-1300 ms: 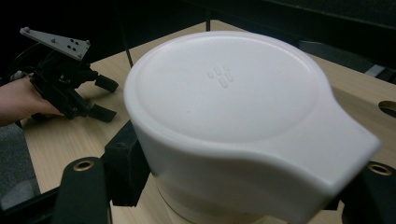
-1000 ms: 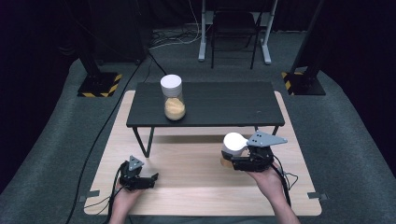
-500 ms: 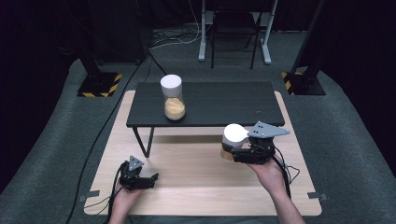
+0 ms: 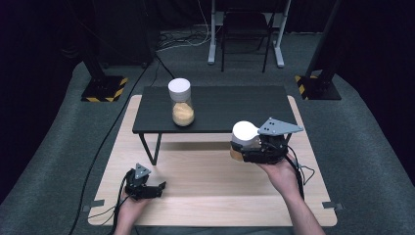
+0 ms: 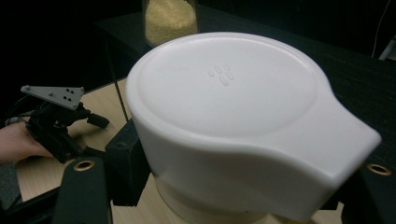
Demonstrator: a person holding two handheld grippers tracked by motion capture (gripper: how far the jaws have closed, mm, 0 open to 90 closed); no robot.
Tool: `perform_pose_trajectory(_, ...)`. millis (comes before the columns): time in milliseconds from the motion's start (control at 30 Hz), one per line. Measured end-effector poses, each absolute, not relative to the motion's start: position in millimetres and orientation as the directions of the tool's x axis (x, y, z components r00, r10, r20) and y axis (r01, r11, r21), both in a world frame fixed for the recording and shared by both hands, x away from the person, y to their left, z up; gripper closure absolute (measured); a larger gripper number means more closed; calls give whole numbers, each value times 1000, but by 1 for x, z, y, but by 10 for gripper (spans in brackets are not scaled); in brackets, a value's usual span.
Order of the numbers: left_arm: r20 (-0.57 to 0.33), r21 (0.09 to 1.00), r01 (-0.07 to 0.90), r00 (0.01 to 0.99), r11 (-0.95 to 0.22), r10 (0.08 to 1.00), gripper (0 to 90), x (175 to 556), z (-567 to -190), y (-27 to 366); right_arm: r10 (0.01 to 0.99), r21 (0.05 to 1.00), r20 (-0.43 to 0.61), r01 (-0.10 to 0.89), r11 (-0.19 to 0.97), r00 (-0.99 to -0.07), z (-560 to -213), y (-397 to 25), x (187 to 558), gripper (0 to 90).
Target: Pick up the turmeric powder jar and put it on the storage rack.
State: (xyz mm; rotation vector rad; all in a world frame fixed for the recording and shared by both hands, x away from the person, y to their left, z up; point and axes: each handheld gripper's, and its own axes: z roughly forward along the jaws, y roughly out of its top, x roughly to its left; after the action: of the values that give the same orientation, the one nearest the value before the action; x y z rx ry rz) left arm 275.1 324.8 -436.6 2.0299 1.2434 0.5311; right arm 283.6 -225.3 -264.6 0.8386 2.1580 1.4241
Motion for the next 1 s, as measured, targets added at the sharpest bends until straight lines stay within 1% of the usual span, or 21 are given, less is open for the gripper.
perform_pose_trajectory(300, -10, 733, 607, 458, -305, 889, 75, 275, -437, 325, 690, 928, -24, 241, 285, -724, -252, -223, 288, 292)
perform_pose_trajectory(1000, -10, 734, 607, 458, -305, 889, 74, 275, -437, 325, 704, 945, -24, 214, 247, -710, -236, -218, 301, 294)
